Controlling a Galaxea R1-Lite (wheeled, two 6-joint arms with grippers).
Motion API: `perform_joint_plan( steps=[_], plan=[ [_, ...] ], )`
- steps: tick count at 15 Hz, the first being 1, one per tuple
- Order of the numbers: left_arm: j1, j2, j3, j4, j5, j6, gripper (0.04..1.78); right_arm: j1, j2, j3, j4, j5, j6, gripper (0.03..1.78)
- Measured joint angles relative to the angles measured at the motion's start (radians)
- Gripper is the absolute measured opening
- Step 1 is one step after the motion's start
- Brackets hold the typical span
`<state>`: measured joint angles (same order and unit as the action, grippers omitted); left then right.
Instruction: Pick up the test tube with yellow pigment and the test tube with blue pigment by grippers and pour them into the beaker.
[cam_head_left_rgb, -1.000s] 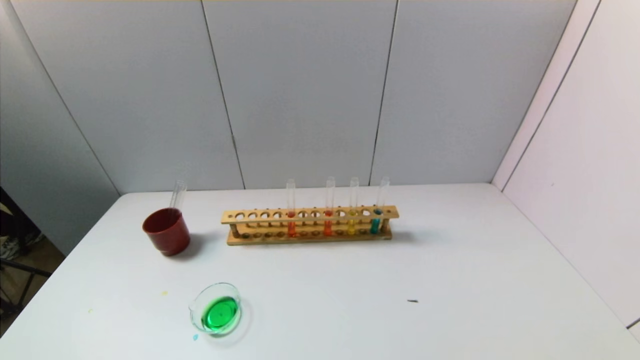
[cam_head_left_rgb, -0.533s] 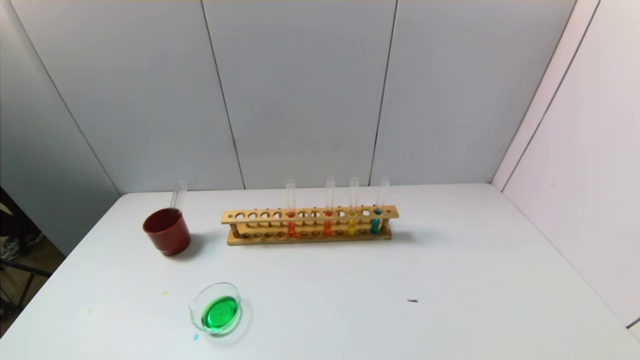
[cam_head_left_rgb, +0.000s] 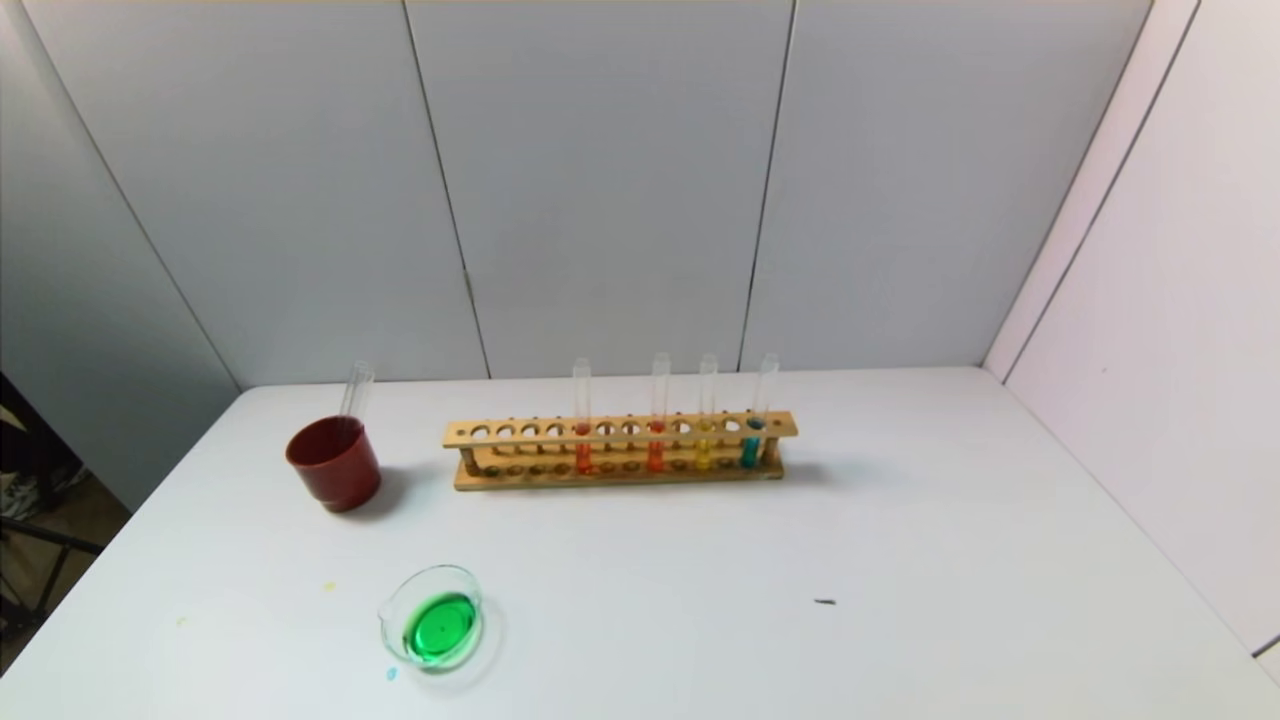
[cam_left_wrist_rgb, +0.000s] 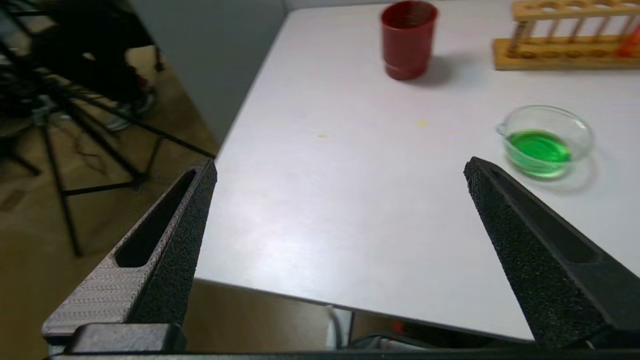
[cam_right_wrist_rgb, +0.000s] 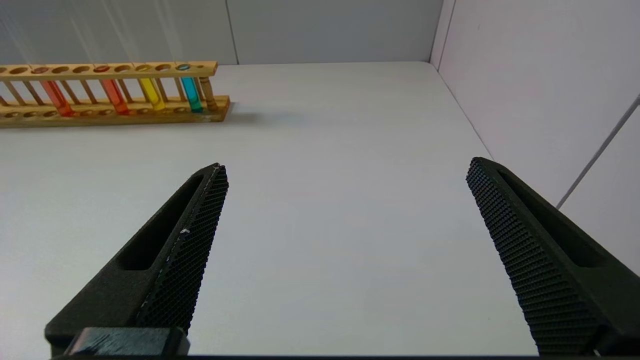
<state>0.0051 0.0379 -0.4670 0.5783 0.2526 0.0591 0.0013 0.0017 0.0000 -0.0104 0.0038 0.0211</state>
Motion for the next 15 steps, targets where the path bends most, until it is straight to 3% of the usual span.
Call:
perform_joint_plan(
  steps=[3,7,15],
  plan=[
    [-0.004,-0.031,0.2,-0.188,-0.191,-0.025,1.74,0.0,0.0,0.0,0.0,0.0,0.0,1.74],
    [-0.005,-0.039,0.436,-0.526,-0.262,0.006,1.74,0.0,0.0,0.0,0.0,0.0,0.0,1.74],
    [-0.007,-0.04,0.467,-0.57,-0.252,-0.067,1.74,0.0,0.0,0.0,0.0,0.0,0.0,1.74]
  ],
)
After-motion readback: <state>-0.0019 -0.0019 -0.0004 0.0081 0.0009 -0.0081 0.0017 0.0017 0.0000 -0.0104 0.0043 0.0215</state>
